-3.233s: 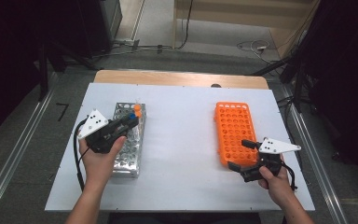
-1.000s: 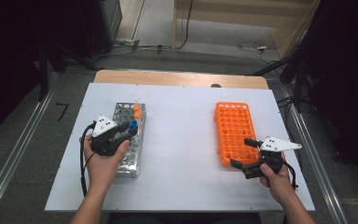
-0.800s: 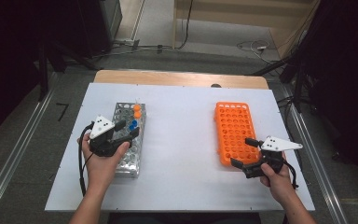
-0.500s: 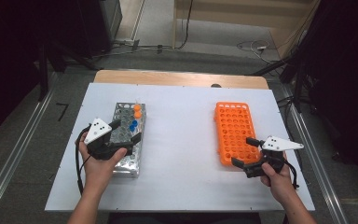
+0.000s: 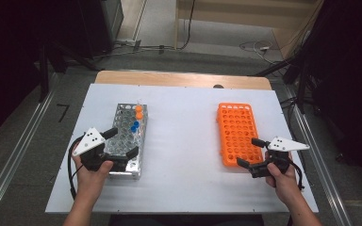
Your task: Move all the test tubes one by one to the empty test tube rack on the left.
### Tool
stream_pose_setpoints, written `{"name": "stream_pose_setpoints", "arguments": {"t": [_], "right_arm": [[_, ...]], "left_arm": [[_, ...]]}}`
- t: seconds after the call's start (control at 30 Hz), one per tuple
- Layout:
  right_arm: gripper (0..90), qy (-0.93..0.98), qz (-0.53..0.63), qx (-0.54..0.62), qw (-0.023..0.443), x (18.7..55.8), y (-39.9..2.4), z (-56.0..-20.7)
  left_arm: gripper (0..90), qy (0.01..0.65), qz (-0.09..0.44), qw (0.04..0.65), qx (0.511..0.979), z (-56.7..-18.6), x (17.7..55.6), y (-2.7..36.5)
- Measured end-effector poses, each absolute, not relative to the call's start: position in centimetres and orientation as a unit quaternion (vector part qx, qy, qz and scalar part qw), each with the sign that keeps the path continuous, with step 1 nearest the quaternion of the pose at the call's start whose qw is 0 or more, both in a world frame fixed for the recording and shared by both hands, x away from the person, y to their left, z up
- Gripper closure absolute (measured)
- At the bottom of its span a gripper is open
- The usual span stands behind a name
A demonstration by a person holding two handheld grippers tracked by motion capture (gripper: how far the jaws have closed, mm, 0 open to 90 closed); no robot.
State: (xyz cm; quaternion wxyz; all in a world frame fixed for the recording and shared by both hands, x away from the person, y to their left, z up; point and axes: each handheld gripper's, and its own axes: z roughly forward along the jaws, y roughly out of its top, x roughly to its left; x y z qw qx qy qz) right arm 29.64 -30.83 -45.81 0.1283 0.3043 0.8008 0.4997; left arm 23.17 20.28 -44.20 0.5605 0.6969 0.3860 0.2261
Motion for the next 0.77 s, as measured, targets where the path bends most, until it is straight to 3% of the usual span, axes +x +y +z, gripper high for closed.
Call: {"name": "stream_pose_setpoints", "arguments": {"t": [0.37, 0.77], "right_arm": [[0.0, 0.795, 0.505, 0.305, 0.14, 29.9, -32.1, -46.1], [0.0, 0.795, 0.501, 0.308, 0.145, 30.1, -32.4, -46.2]], "left_arm": [[0.0, 0.387, 0.223, 0.575, 0.686, -45.1, 22.1, 22.5], [0.0, 0.385, 0.222, 0.572, 0.689, -45.5, 22.3, 22.4]]}}
